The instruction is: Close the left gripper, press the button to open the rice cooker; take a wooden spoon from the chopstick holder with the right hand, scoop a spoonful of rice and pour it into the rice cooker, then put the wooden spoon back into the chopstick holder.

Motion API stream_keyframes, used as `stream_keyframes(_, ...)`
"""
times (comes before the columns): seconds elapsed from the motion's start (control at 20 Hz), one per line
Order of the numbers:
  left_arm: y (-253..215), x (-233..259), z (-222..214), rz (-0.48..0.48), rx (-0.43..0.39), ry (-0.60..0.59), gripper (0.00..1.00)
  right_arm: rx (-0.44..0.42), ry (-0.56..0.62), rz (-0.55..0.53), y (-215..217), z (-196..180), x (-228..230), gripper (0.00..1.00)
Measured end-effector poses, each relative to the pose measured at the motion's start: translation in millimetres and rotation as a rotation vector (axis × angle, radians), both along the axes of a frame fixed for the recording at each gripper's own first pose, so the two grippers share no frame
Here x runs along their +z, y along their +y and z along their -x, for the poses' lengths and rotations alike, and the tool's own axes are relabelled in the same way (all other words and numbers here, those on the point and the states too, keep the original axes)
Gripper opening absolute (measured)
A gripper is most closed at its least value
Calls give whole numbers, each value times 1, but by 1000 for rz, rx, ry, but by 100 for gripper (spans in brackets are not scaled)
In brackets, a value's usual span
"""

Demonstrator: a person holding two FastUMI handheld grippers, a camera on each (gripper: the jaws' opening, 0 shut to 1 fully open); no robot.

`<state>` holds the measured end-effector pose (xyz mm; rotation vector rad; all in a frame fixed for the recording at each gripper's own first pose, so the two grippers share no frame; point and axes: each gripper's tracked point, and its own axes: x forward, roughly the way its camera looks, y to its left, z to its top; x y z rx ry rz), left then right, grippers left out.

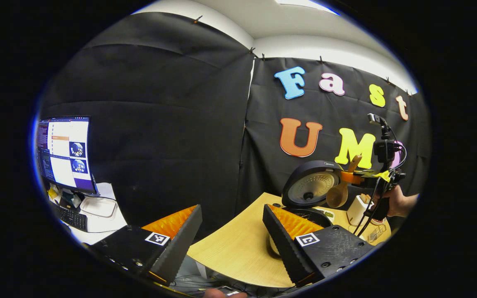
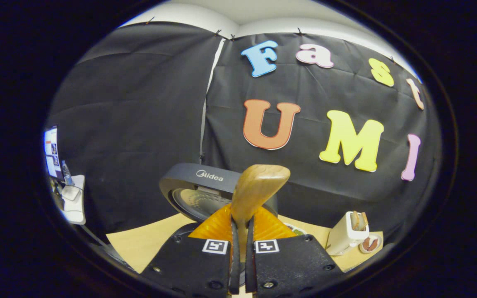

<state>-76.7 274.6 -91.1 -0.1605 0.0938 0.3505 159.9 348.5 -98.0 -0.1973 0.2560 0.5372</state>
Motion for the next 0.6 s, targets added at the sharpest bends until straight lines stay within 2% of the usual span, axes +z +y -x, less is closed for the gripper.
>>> stream_keyframes(0.2, -24, 14, -13, 12, -3, -21, 95, -16, 69, -123, -26, 3, 8, 10)
stream_keyframes(0.35, -54, 27, -27, -16, -34, -29, 95, -23, 113, -216, -55, 5, 25, 11)
stream_keyframes(0.6, -114, 44, -56, -47, -116, -37, 95, -94, 134, -306, -136, -7, 46, 11)
